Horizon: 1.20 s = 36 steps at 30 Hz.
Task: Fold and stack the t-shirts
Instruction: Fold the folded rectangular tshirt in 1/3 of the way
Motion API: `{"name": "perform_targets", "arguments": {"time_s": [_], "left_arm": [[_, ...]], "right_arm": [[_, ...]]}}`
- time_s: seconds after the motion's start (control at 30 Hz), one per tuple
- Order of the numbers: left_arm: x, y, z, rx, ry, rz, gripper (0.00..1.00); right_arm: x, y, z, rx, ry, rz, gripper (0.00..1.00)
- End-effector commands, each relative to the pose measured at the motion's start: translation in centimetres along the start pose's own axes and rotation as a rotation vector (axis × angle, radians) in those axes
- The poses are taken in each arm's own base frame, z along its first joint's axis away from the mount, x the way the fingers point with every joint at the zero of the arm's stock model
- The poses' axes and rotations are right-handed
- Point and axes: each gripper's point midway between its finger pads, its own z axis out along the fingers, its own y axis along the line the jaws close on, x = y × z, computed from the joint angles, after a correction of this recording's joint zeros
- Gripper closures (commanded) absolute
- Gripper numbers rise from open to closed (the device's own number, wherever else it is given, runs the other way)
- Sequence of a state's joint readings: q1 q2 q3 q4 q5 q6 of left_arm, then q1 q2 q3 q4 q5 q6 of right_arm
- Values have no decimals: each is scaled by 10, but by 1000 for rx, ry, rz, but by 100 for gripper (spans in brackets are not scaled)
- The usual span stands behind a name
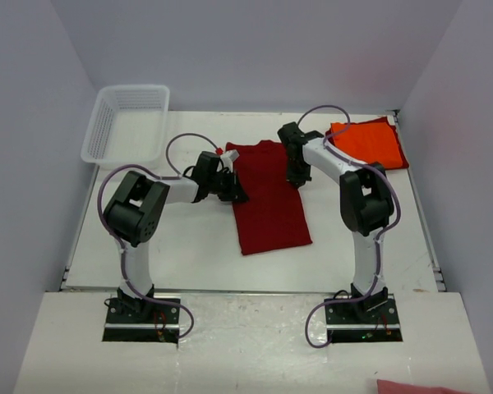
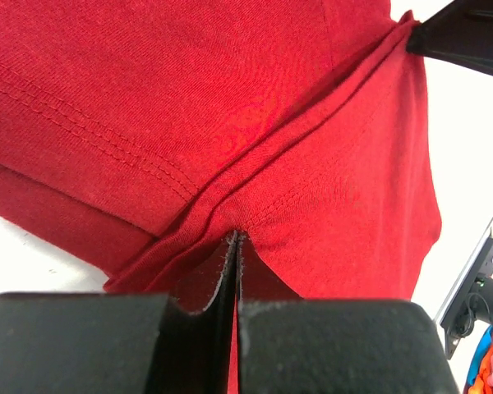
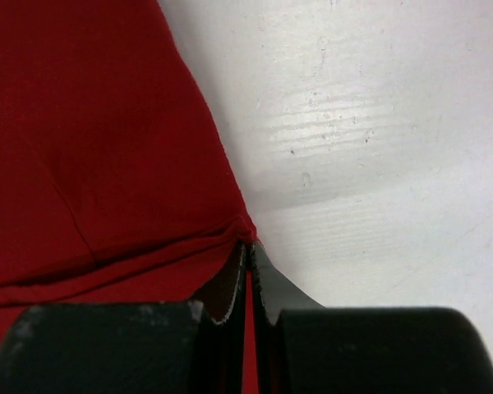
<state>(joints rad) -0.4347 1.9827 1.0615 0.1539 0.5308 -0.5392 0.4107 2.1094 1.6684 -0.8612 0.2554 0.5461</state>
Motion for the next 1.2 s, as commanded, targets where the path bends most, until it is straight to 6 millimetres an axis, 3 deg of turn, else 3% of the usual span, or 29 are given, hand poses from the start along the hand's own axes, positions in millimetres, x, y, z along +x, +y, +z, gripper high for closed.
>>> {"name": "perform_targets", "arguments": {"time_s": [0.0,0.03,0.1,0.17,0.33,0.57,0.6,0.67,0.7,0.73,0.8,0.9,1.03,1.17], "left_arm": [[9,25,-2,-60,12,-23,100],[8,25,-3,-60,10,-19,100],[5,26,-6,-73,-1,-8,100],[1,29,-9,-101,-16,0,100],[-19,15,-27,-151,-106,77,100],[-33,-9,-49,-199,-154,143,100],[-34,-12,-52,-196,-158,146,100],[-31,-15,-54,-196,-151,147,100],[-30,-17,-55,-191,-148,149,100],[-27,-20,-54,-183,-142,153,100],[-16,-22,-57,-179,-110,140,100],[-3,-30,-62,-144,-87,125,100],[18,-34,-74,-111,-72,89,100],[26,-52,-90,-49,-78,92,100]], "right_arm": [[-13,-13,4,67,-5,-6,99],[-14,-16,5,82,-6,1,86],[-17,-17,3,82,-21,-1,73],[-21,-19,-1,79,-56,-2,67],[-34,-32,-53,44,-169,37,58],[30,-34,-84,-194,-170,106,56],[42,-26,-88,-269,-149,108,56],[66,-29,-91,-323,-147,125,58],[91,-30,-83,-339,-103,125,58],[89,-29,-95,-390,-157,142,58],[100,-33,-94,-413,-170,177,57],[130,-36,-81,-448,-124,212,57],[145,-32,-72,-489,-95,243,57],[161,-31,-57,-497,-60,263,57]]}}
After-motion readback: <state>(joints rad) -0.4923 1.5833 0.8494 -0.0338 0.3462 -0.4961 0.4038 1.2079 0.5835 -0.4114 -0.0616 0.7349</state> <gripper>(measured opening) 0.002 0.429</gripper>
